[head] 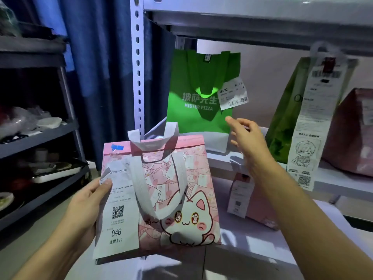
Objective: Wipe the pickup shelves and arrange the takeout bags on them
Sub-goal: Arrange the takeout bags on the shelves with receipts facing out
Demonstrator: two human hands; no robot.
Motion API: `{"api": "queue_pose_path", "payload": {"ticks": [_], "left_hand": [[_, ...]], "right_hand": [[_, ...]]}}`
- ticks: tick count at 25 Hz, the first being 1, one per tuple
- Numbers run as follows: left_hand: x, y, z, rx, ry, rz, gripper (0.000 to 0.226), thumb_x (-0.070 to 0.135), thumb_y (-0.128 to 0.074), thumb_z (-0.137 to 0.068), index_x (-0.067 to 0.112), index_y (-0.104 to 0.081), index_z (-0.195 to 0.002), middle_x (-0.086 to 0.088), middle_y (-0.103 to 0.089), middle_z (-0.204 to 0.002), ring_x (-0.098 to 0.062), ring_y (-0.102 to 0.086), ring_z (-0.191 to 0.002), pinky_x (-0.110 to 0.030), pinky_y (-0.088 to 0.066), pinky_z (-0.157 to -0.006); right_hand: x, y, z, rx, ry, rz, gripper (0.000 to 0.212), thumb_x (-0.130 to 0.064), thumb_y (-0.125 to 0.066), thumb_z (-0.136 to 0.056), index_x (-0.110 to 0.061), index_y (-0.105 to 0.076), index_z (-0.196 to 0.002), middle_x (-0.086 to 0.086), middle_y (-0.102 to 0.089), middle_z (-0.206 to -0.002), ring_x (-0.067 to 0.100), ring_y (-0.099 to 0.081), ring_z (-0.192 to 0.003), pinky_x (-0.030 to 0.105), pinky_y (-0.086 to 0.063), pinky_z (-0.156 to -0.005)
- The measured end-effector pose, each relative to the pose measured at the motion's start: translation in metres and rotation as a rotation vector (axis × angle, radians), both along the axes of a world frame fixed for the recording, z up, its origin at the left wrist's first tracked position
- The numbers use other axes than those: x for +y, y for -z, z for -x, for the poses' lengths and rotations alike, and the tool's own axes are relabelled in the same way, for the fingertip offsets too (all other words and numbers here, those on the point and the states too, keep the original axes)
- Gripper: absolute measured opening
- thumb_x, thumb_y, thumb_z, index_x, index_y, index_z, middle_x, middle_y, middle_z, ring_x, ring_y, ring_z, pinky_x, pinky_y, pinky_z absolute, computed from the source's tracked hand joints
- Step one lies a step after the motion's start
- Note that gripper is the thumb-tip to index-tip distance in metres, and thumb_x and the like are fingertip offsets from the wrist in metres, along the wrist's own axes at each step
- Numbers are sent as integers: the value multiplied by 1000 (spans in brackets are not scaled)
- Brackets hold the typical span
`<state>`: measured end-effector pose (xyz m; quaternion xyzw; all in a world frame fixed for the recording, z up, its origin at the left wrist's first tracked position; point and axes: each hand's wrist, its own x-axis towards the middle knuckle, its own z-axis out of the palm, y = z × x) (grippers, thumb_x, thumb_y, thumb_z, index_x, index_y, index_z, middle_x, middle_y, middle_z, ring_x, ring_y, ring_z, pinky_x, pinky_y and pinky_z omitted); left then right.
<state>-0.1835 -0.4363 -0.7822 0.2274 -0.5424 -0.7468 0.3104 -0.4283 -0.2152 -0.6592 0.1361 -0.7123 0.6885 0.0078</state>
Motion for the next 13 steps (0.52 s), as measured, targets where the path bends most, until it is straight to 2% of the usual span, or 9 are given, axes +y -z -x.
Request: {"api": "queue_pose_path", "payload": {"ticks": [1,2,4,5,8,10,13], "left_hand": [[-1,0,-1,5,2,-1,21,18,-52,-100,10,-71,-107,-17,-75,-103,-26,-75,-78,-33,-62,-61],[-2,0,-2,10,7,-4,22,18,-52,-99,10,-71,-107,-18,-75,-104,-27,-75,-79,-34,-62,-62],[-3,1,-4,17,8,-8,21,18,-53,-99,11,-72,-103,-18,-75,-103,-27,-75,-78,-35,-62,-62],[-3,1,-4,20,8,-9,21,18,-53,-99,11,-73,-101,-18,-75,-102,-26,-75,-77,-35,-62,-61],[-2,0,-2,25,19,1,22,17,-53,-99,11,-73,-100,-16,-76,-100,-25,-75,-76,-34,-61,-59],[-2,1,-1,34,29,12,22,18,-53,-98,12,-74,-101,-16,-76,-101,-26,-75,-78,-34,-62,-61],[-6,6,-1,40,45,23,22,21,-54,-97,14,-74,-104,-17,-75,-104,-28,-75,-82,-36,-62,-64]], "right_hand": [[-7,-7,9,-23,14,24,58,-52,-75,-82,-20,-57,-128,-3,-63,-121,13,-61,-108,35,-53,-96],[-14,-12,17,-31,24,41,62,-54,-75,-81,-20,-57,-130,-3,-62,-122,10,-61,-103,30,-52,-90],[-26,-17,32,1,61,52,54,-53,-76,-81,-20,-63,-123,-5,-66,-114,2,-58,-87,17,-45,-69],[-31,-19,39,23,78,48,44,-49,-76,-82,-20,-68,-114,-5,-69,-107,1,-58,-82,17,-43,-64],[-38,-20,53,82,143,16,15,-35,-76,-85,-21,-73,-83,-4,-72,-86,15,-62,-80,25,-49,-69],[-36,-14,55,125,188,14,22,-31,-77,-85,-24,-71,-66,-6,-72,-74,16,-60,-75,27,-49,-67],[-23,-3,48,167,214,75,26,-32,-79,-83,-28,-72,-58,-9,-73,-66,12,-62,-72,29,-56,-67]]}}
